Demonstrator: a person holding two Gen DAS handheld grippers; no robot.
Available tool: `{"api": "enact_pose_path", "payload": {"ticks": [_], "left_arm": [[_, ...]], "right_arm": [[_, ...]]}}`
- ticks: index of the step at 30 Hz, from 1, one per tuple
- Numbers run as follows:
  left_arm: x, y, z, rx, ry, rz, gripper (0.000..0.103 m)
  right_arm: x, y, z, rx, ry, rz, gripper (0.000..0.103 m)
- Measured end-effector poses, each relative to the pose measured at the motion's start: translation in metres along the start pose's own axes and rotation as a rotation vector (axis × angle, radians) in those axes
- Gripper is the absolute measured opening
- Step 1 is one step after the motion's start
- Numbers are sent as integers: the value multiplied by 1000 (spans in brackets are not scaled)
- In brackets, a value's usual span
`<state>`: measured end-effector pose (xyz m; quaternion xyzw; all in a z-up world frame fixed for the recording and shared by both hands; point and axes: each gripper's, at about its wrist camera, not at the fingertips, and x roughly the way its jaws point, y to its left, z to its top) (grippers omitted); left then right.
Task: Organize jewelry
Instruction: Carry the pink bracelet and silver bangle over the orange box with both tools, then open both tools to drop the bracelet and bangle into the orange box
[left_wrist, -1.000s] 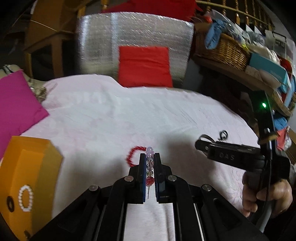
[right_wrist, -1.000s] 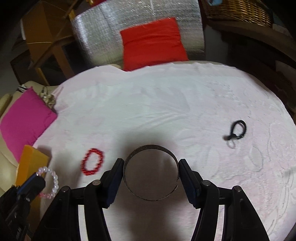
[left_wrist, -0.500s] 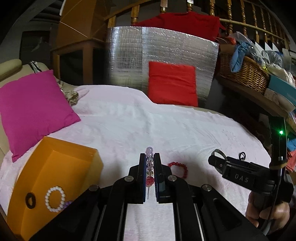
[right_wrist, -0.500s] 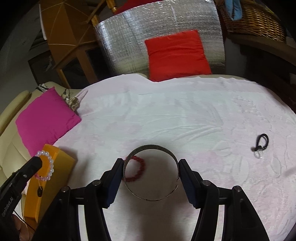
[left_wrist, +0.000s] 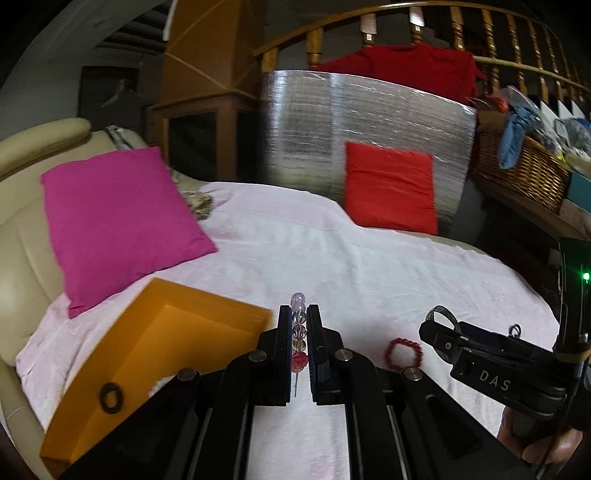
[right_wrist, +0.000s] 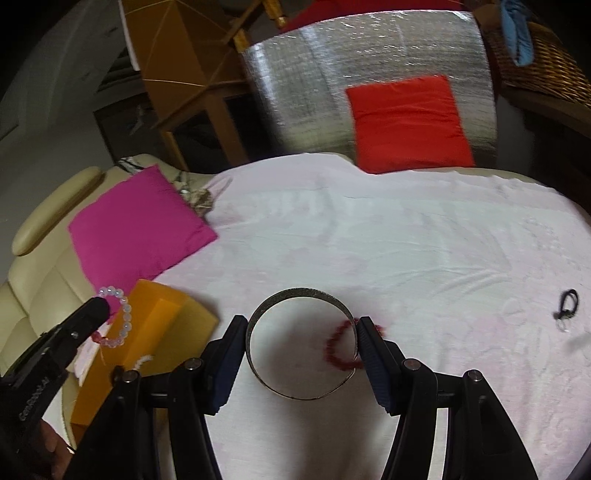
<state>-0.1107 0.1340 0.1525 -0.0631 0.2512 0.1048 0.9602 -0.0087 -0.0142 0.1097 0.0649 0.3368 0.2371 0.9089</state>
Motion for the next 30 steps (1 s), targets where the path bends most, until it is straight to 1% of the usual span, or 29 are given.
{"api": "enact_pose_path", "payload": {"ticks": [2, 5, 8, 12, 16, 18, 20, 23, 27, 29, 30], "left_arm": [[-10, 12, 3, -9, -18, 25, 8], [-28, 36, 7, -1, -52, 94, 8], [-41, 68, 13, -30, -63, 146, 8], [-49, 114, 15, -65, -53, 238, 8], [-45, 142, 12, -87, -32, 276, 8], [-36, 151, 10, -94, -14, 278, 7], [-22, 159, 8, -99, 16, 259, 8], [12, 165, 3, -100, 105, 192, 8], [53, 170, -6, -118, 201, 145, 8], [69, 173, -10, -135, 249, 132, 17], [76, 176, -12, -144, 278, 139, 27]], "right_arm": [[2, 14, 0, -19, -3, 30, 63], [3, 35, 0, -45, -10, 86, 63], [6, 61, 0, -74, -15, 138, 63], [13, 95, -3, -126, -10, 199, 63], [23, 124, -5, -174, 2, 246, 63], [30, 134, -5, -184, 16, 273, 63], [41, 147, -5, -193, 43, 305, 63], [60, 163, -8, -229, 79, 321, 63], [95, 170, -11, -229, 137, 321, 64], [111, 169, -12, -227, 165, 295, 65], [117, 167, -11, -217, 174, 281, 65]]}}
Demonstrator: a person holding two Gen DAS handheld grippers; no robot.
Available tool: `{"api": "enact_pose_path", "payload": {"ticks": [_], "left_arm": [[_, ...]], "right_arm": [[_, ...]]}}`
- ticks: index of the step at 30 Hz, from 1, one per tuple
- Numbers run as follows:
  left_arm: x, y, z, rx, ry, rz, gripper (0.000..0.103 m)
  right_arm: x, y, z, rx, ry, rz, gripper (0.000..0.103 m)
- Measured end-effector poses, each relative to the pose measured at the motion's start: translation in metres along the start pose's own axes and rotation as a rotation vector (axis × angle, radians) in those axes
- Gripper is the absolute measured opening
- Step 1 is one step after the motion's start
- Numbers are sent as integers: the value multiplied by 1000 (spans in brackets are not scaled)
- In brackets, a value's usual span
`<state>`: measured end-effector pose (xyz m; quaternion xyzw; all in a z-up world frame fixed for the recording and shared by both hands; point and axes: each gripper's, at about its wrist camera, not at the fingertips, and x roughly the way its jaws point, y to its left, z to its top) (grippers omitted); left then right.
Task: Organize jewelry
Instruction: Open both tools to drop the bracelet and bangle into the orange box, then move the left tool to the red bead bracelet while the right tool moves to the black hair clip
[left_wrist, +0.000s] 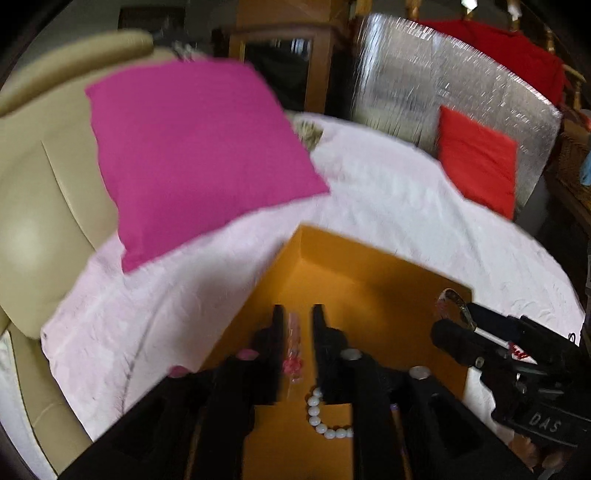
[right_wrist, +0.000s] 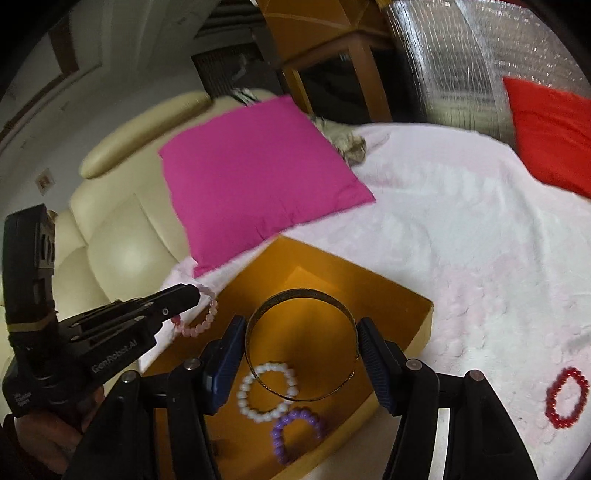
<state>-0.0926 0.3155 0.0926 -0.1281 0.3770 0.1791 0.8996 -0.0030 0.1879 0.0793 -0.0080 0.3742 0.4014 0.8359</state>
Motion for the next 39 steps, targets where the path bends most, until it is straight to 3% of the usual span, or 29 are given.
{"api": "enact_pose_path", "payload": {"ticks": [1, 4, 9, 16, 20, 23, 29, 34, 39], "left_arm": [[3, 2, 0, -8, 14, 14, 39], [-7, 4, -3, -4, -28, 36, 55], [-34, -10, -5, 60, -74, 72, 57], [-80, -74, -11, 190, -165, 43, 75], [-100, -120, -17, 243, -197, -9, 76], [-110, -153, -25, 264, -207, -45, 83], [-97, -216, -42, 284, -198, -67, 85], [-67, -268, -52, 268, -157, -61, 85], [-52, -298, -61, 294, -183, -59, 85]], "right_arm": [[5, -7, 1, 30, 5, 4, 66], [2, -25, 4, 107, -17, 20, 72], [-33, -40, 8, 135, -102, -2, 72], [-91, -63, -10, 162, -110, -128, 72], [-141, -94, -27, 205, -138, -190, 72], [-190, -129, -47, 265, -169, -259, 72], [-275, -205, -84, 429, -239, -404, 72], [-301, -262, -103, 568, -240, -464, 72], [-300, -291, -110, 626, -192, -479, 72]]}}
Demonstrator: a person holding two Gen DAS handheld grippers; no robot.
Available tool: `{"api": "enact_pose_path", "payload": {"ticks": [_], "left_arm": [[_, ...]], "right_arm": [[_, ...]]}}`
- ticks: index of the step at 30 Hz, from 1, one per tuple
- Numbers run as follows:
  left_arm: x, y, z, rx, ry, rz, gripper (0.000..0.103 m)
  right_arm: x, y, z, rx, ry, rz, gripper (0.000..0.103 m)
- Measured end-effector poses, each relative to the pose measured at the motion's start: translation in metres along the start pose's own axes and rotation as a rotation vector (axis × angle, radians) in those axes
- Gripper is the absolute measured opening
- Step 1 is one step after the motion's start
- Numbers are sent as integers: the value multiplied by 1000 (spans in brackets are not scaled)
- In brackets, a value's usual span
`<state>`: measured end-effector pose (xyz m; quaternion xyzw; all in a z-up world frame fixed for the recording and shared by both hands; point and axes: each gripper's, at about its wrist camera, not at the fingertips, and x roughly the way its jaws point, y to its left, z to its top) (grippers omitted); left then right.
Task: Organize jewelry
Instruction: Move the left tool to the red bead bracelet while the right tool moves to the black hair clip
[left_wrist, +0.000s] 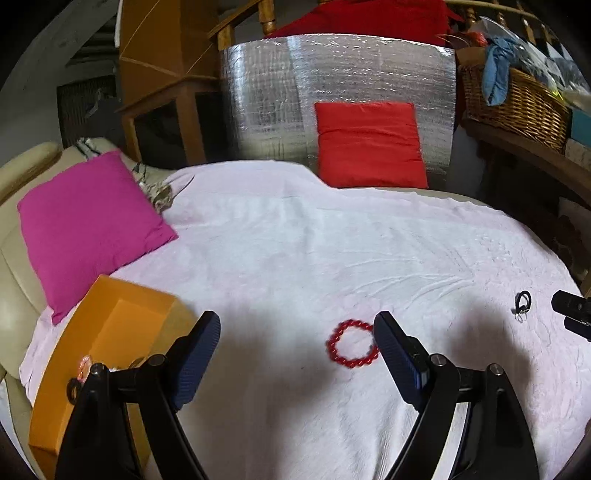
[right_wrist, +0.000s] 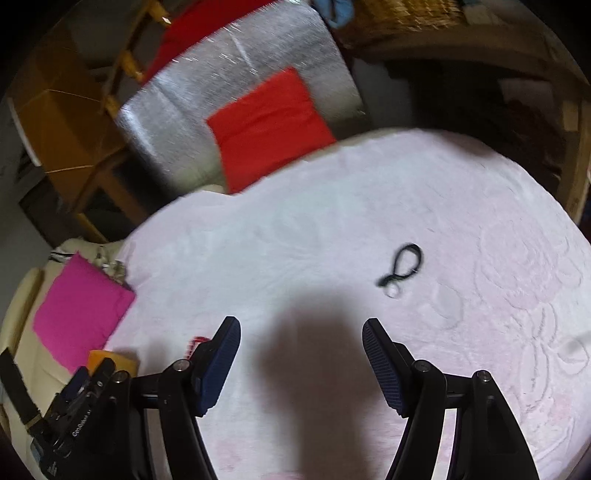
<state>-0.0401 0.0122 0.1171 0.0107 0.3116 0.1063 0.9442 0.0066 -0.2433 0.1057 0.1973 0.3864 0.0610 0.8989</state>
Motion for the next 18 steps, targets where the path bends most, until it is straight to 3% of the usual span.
{"api": "enact_pose_path", "payload": {"ticks": [18], "left_arm": [[30, -14, -10, 45, 33, -38, 85]], "right_arm": [[30, 1, -14, -32, 65, -37, 72]]}}
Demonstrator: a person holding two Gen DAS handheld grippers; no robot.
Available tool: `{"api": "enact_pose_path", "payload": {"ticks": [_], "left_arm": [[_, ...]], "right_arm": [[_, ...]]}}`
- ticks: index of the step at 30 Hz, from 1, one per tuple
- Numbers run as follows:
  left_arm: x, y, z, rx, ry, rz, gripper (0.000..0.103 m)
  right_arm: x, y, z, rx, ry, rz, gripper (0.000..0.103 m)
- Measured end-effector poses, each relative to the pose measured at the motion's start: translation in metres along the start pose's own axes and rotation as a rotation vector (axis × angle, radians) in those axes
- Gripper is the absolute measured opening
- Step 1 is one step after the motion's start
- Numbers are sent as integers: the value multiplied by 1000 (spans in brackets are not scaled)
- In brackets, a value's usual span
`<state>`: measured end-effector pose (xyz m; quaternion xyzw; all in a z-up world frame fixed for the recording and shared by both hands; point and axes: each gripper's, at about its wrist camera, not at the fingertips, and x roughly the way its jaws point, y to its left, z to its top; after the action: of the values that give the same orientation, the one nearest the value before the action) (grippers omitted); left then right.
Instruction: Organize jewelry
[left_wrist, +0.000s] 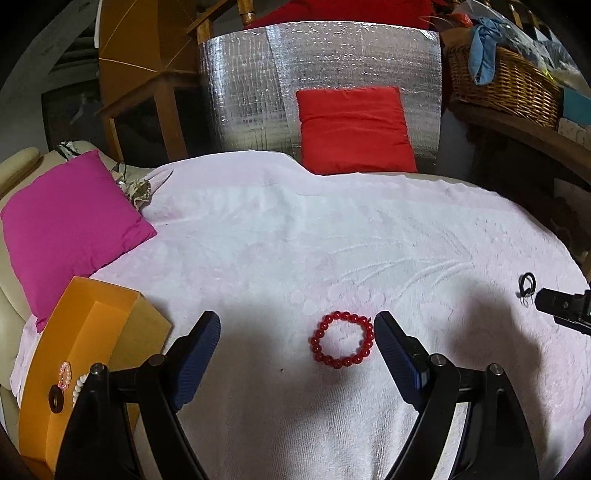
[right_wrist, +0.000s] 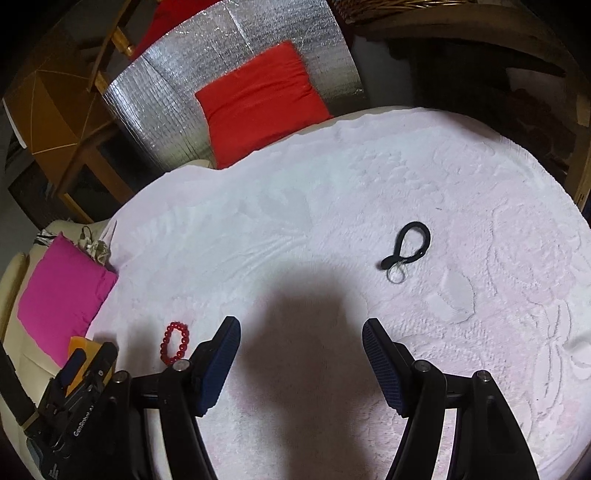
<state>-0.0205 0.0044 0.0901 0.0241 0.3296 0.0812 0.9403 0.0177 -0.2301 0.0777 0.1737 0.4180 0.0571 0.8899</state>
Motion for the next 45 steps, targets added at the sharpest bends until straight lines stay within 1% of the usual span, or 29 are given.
{"api": "enact_pose_path", "payload": {"ticks": [9, 17, 21, 24, 27, 30, 32, 34, 37, 42, 45], "left_arm": [[9, -2, -5, 17, 28, 6, 85], [20, 3, -9, 25, 65, 20, 85], [28, 13, -11, 11, 105, 15, 85], [34, 26, -12, -23, 140, 21, 85], [40, 38, -14, -63, 174, 13, 85], [47, 46, -17, -89, 213, 1, 85], [51, 49, -19, -102, 236, -15, 85], [54, 49, -20, -114, 255, -39, 85], [57, 45, -22, -106, 269, -56, 85], [59, 38, -24, -84, 280, -61, 85], [59, 38, -25, -78, 286, -66, 85]], "right_arm": [[13, 3, -3, -2, 30, 0, 72], [14, -5, 0, 5, 26, -16, 72], [10, -20, 8, 15, 6, -46, 72], [5, -41, 19, 42, -30, -87, 72], [3, -71, 31, 105, -61, -122, 72], [10, -101, 42, 190, -64, -123, 72], [17, -109, 47, 224, -58, -110, 69], [26, -112, 50, 241, -39, -102, 62], [39, -112, 54, 257, -26, -97, 61], [55, -107, 55, 242, -35, -147, 61], [62, -106, 56, 214, -51, -195, 54]]}}
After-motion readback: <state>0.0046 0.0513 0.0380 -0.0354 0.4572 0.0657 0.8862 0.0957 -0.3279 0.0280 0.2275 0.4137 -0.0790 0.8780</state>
